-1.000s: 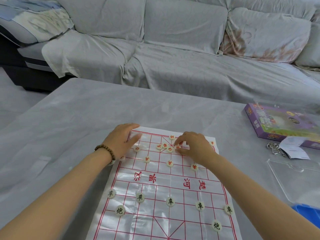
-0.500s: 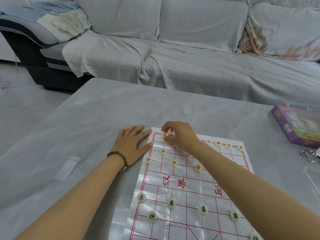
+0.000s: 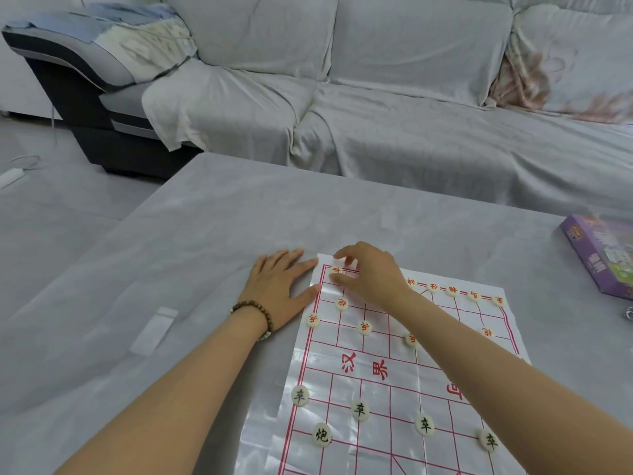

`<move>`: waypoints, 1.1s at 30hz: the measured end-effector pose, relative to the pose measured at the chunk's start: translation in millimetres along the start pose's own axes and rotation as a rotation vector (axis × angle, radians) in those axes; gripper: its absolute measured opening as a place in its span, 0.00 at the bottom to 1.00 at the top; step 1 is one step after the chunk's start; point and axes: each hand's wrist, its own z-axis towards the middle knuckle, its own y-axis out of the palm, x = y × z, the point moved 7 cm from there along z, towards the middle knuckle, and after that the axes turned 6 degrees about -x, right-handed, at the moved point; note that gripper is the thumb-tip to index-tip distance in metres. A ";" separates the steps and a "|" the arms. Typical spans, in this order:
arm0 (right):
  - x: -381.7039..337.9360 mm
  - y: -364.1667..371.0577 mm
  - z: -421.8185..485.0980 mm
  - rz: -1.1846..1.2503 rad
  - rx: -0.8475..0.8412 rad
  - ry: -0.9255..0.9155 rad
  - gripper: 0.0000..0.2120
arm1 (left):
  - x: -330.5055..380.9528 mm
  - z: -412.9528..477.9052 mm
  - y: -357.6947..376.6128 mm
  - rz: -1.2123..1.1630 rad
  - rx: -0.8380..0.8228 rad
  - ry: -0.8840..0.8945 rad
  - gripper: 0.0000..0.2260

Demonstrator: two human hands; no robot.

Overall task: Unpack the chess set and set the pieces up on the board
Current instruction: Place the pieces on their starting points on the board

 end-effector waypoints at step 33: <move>21.9 -43.5 -10.9 0.269 0.224 0.028 0.08 | 2.6 -2.3 -0.6 -0.005 -0.022 0.003 0.33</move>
